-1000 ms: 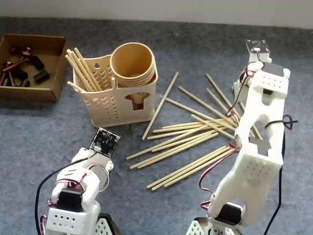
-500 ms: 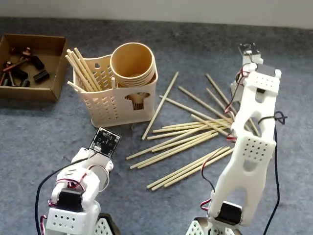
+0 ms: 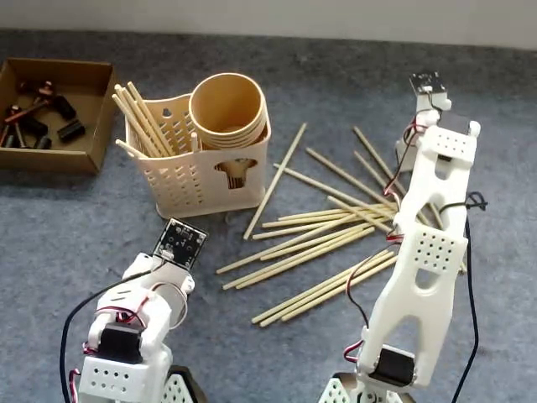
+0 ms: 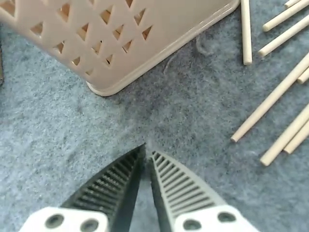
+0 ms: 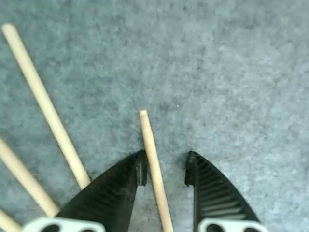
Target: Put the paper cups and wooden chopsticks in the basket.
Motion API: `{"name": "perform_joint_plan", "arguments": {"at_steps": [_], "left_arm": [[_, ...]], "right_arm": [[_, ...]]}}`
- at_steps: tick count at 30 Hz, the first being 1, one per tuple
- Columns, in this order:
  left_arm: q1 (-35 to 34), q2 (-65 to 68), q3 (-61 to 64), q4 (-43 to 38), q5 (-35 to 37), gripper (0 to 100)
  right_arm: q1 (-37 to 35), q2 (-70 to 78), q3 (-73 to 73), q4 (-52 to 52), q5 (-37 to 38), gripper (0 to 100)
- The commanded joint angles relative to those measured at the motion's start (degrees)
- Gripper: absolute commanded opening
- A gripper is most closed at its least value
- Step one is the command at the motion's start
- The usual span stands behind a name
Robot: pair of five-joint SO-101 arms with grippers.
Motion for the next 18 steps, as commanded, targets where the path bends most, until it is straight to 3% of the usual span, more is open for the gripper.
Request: {"name": "perform_joint_plan", "arguments": {"at_steps": [1,6,18], "left_arm": [[-0.6,-0.6,-0.1,-1.2,-0.6,1],[-0.6,-0.6,-0.1,-1.2,-0.6,1],[-0.6,-0.6,0.1,-2.1,-0.6,1]], "right_arm": [[1.0,0.1,-0.7,3.8,0.9,11.3],[1.1,-0.3,-0.7,7.2,4.7,0.2],[3.0,-2.6,-10.2,22.2,6.3,0.5]]}}
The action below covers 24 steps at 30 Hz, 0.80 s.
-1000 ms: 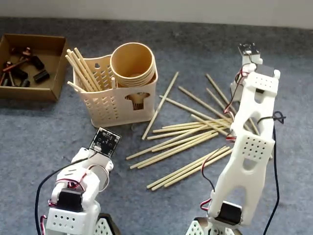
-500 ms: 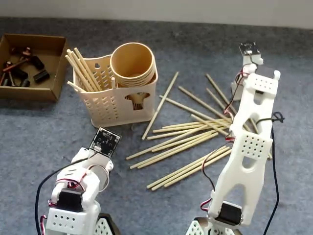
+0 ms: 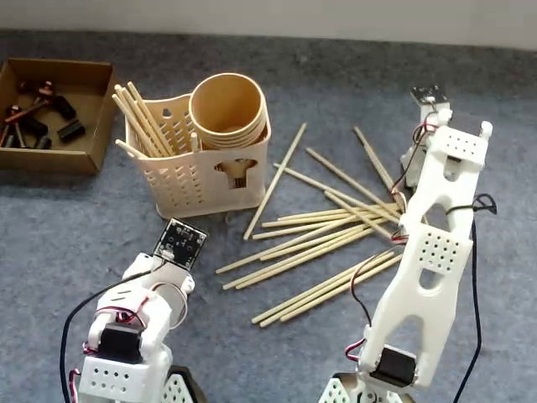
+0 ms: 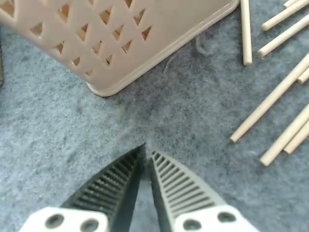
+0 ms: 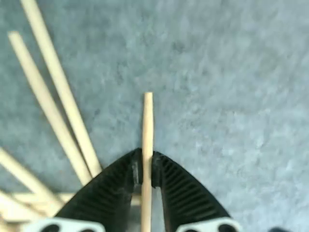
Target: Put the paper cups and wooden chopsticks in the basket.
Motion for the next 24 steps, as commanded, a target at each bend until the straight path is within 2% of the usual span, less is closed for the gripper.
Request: {"name": "perform_joint_plan", "arguments": {"at_steps": [1,5,17,24], "left_arm": [[-0.6,-0.6,0.6,-2.3,-0.4,1],[-0.6,-0.6,1.1,-3.8,-0.4,1],[-0.6,-0.6,1.2,-4.0,-0.4,1],[-0.6,-0.6,1.2,-4.0,-0.4,1]], "right_arm": [[0.9,-2.6,-6.1,7.3,1.1,0.5],[1.8,-2.7,-10.9,7.7,1.0,0.5],[6.1,-3.0,-11.2,7.9,1.1,0.5],[8.2,-11.6,-5.1,7.9,1.2,0.5]]}}
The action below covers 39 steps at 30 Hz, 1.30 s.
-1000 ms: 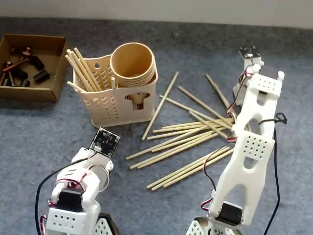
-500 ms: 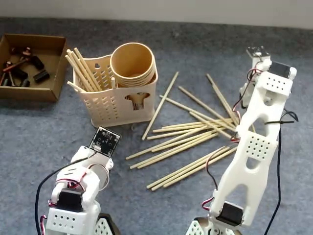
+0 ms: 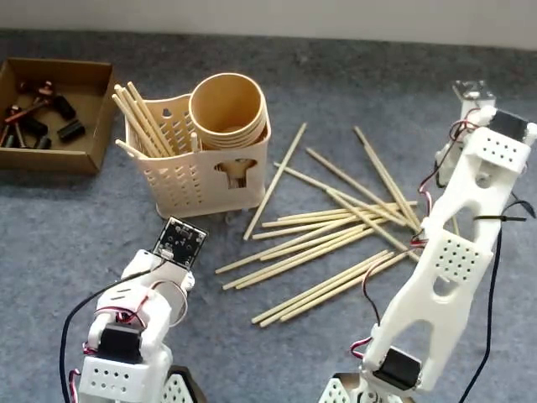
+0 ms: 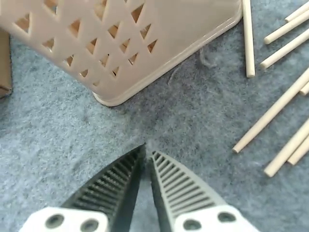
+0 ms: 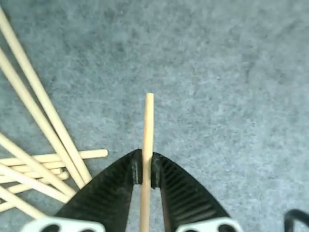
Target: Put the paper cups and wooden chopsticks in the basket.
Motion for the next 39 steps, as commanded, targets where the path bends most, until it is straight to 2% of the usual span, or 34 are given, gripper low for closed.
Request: {"name": "perform_joint_plan", "arguments": {"at_steps": [1,13,18,30,35,39], "left_arm": [[-0.6,-0.6,0.7,-1.6,-0.4,1],[-0.6,-0.6,0.7,-1.6,-0.4,1],[-0.6,-0.6,0.7,-1.6,-0.4,1],[-0.7,-0.6,0.7,-1.6,-0.4,1],[-0.7,-0.6,0.7,-1.6,-0.4,1],[-0.7,-0.6,0.7,-1.6,-0.4,1]], "right_arm": [[1.3,-9.2,4.3,1.1,0.9,0.5],[-1.4,-36.0,32.0,0.9,-0.4,0.5],[-5.3,-46.0,38.3,0.8,-7.0,0.5],[-20.7,-62.9,42.0,0.8,-28.8,0.5],[-27.6,-68.0,41.5,0.7,-34.2,0.5],[-34.2,-72.0,41.5,0.7,-35.3,0.5]]}}
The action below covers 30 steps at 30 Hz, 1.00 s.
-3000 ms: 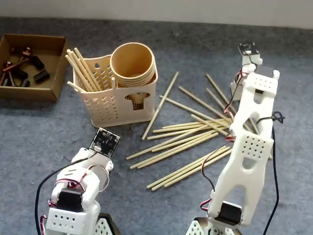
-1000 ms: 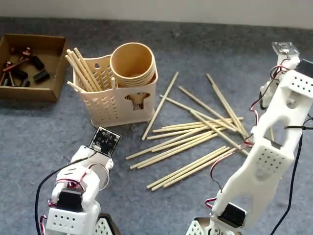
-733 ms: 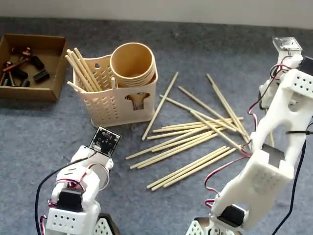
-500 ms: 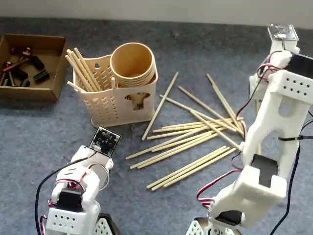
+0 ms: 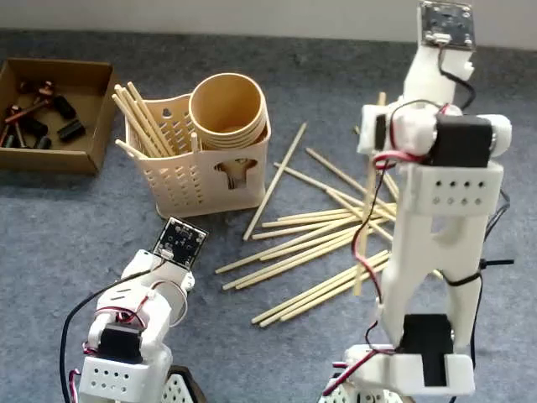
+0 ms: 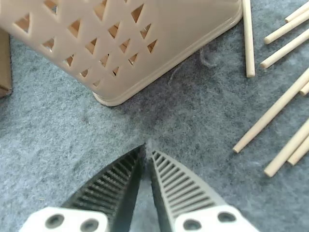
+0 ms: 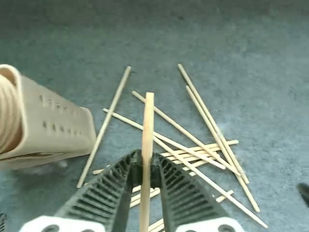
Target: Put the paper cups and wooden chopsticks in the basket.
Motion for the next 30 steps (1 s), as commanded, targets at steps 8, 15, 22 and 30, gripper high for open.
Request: {"name": "perform_joint_plan", "arguments": {"at_steps": [8,15,22,30], "left_arm": [[-0.7,-0.6,0.7,-1.6,-0.4,1],[-0.7,-0.6,0.7,-1.6,-0.4,1],[-0.7,-0.6,0.6,-1.6,-0.4,1],[-0.7,-0.6,0.6,-1.6,-0.4,1]], "right_arm": [[-17.9,-11.2,-0.7,-8.7,-1.1,0.5],[-24.8,-12.4,-0.3,-24.3,-1.1,0.5],[-29.1,-12.4,0.0,-42.4,-0.8,0.5],[-34.1,-8.2,0.0,-57.7,-0.8,0.5]]}}
